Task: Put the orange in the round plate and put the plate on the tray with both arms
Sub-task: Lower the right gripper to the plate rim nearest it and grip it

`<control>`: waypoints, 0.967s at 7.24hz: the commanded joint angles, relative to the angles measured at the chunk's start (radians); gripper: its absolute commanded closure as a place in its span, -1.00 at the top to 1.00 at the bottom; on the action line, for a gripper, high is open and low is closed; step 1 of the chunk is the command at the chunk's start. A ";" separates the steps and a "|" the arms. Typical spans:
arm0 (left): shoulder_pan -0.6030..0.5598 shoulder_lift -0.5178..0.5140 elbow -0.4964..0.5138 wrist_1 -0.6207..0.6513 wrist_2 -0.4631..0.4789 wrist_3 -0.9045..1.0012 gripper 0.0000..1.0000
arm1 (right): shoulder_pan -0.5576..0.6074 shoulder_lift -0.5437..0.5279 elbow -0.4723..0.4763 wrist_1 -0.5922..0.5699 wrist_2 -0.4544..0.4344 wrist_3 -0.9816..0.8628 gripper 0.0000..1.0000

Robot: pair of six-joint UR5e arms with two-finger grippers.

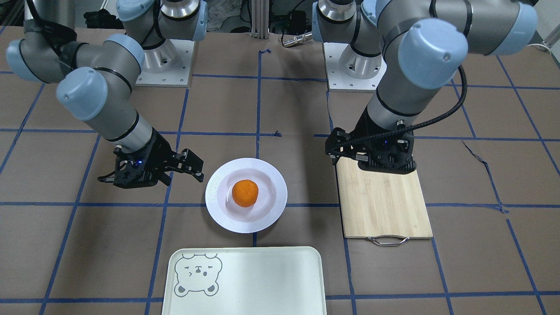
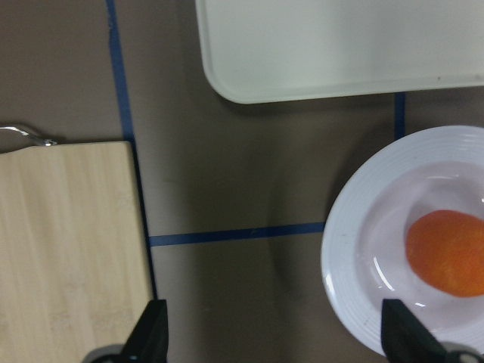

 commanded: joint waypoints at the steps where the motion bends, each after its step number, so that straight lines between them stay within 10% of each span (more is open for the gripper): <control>1: 0.000 0.096 0.002 -0.023 0.009 -0.007 1.00 | 0.015 0.065 0.116 -0.162 0.080 0.086 1.00; 7: -0.003 0.170 0.007 -0.152 0.021 -0.006 1.00 | 0.074 0.141 0.119 -0.259 0.083 0.128 0.85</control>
